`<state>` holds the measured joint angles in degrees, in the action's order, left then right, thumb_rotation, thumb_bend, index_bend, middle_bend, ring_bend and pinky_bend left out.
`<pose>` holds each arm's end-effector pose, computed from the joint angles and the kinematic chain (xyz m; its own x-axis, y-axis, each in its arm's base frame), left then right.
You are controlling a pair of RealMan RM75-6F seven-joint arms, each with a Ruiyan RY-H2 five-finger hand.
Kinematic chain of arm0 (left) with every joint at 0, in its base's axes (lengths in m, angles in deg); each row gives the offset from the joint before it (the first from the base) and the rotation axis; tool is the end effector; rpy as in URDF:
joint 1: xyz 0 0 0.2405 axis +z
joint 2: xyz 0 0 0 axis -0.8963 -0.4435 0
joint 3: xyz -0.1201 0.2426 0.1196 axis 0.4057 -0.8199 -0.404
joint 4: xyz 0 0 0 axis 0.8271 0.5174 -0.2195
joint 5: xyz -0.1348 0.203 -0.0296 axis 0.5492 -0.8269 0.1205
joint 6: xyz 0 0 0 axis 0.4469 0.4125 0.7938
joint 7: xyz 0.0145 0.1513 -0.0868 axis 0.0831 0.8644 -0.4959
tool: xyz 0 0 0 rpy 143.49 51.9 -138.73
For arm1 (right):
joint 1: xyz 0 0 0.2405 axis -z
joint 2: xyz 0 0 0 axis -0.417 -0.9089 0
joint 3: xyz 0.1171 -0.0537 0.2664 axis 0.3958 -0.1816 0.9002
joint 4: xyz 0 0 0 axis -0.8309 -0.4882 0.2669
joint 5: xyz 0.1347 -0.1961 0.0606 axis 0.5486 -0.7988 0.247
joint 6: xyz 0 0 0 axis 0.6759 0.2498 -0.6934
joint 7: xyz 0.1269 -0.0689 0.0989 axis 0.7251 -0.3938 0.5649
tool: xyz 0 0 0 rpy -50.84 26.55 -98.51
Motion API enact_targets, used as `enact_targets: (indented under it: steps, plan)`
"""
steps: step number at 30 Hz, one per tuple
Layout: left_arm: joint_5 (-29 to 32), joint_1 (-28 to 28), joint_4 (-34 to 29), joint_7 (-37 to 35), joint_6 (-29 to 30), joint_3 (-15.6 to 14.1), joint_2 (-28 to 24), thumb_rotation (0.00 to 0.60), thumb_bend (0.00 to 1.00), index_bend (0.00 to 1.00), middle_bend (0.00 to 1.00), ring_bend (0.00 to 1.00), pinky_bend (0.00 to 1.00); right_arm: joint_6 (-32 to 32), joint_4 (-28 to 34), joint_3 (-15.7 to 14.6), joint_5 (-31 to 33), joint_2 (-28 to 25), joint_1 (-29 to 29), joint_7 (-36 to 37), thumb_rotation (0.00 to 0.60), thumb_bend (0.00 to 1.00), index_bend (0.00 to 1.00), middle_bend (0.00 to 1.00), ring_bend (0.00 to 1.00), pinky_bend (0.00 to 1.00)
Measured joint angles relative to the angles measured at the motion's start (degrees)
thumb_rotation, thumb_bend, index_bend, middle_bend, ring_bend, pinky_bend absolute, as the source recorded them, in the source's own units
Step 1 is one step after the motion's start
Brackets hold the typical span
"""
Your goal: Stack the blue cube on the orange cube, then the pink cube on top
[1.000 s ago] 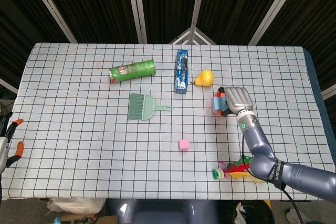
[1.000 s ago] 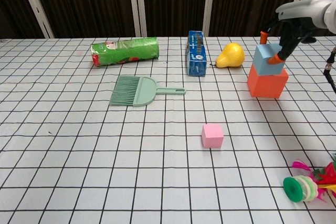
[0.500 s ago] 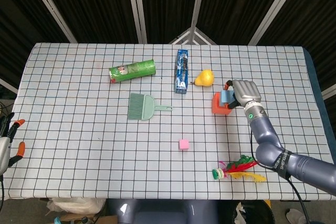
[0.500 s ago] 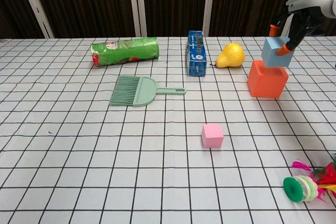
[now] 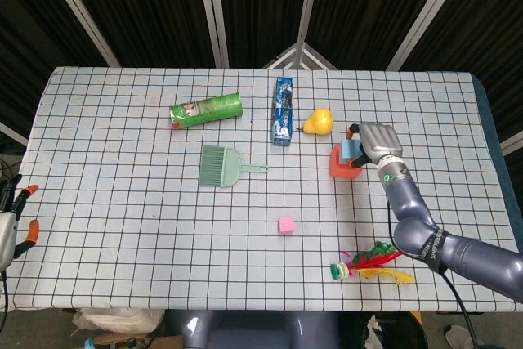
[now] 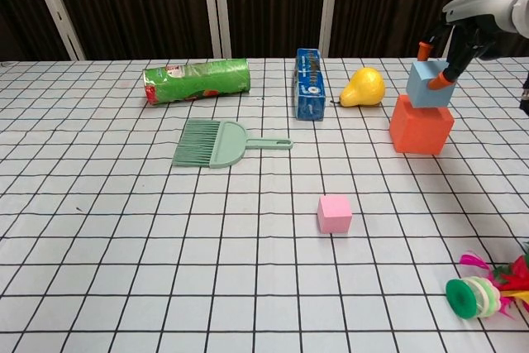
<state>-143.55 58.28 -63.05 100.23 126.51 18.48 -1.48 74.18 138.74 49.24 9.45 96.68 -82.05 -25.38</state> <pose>-0.3703 0.2266 0.1446 0.5095 0.0263 0.8601 0.8530 0.1158 -0.5089 -0.1920 -0.5082 0.0580 0.3374 -0.3824 0.8602 -0.9277 0.0200 0.3728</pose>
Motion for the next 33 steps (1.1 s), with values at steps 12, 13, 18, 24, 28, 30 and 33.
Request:
enact_targets:
  steps: [12,13,18,24,28,30,33]
  plan:
    - [0.2,0.1,0.1,-0.3,0.1,0.1,-0.1,0.600,0.54,0.17,0.01,0.00,0.00,-0.7,-2.1,-1.2,0.3,1.6,-0.9,0.5,0.600,0.38,0.49,1.00,1.00,0.85]
    - [0.2,0.1,0.1,-0.3,0.1,0.1,-0.1,0.600,0.54,0.17,0.01,0.00,0.00,-0.8,-2.3,-1.3,0.4,1.7,-1.0,0.5,0.600,0.38,0.49,1.00,1.00,0.85]
    - [0.4,0.0,0.1,-0.2,-0.1,0.2,-0.1,0.600,0.54,0.17,0.01,0.00,0.00,-1.1,-2.9,-1.7,0.7,1.8,-1.2,0.8,0.600,0.38,0.49,1.00,1.00,0.85]
    - [0.5,-0.1,0.1,0.1,-0.1,0.1,0.0,0.600,0.54,0.17,0.01,0.00,0.00,-1.5,-3.0,-2.1,1.0,1.3,-1.2,1.2,0.600,0.39,0.49,1.00,1.00,0.85]
    - [0.5,-0.1,0.1,0.3,-0.1,0.1,0.1,0.600,0.54,0.17,0.01,0.00,0.00,-1.7,-2.9,-2.3,0.9,1.1,-1.2,1.5,0.600,0.39,0.49,1.00,1.00,0.85]
    - [0.5,-0.1,0.0,0.5,-0.1,0.1,0.1,0.600,0.54,0.17,0.01,0.00,0.00,-1.8,-2.9,-2.4,0.9,1.0,-1.2,1.7,0.600,0.38,0.49,1.00,1.00,0.85]
    - [0.6,-0.1,0.0,0.6,-0.1,0.1,0.2,0.600,0.54,0.17,0.01,0.00,0.00,-1.9,-3.0,-2.4,0.6,1.0,-1.2,2.0,0.600,0.39,0.50,1.00,1.00,0.85]
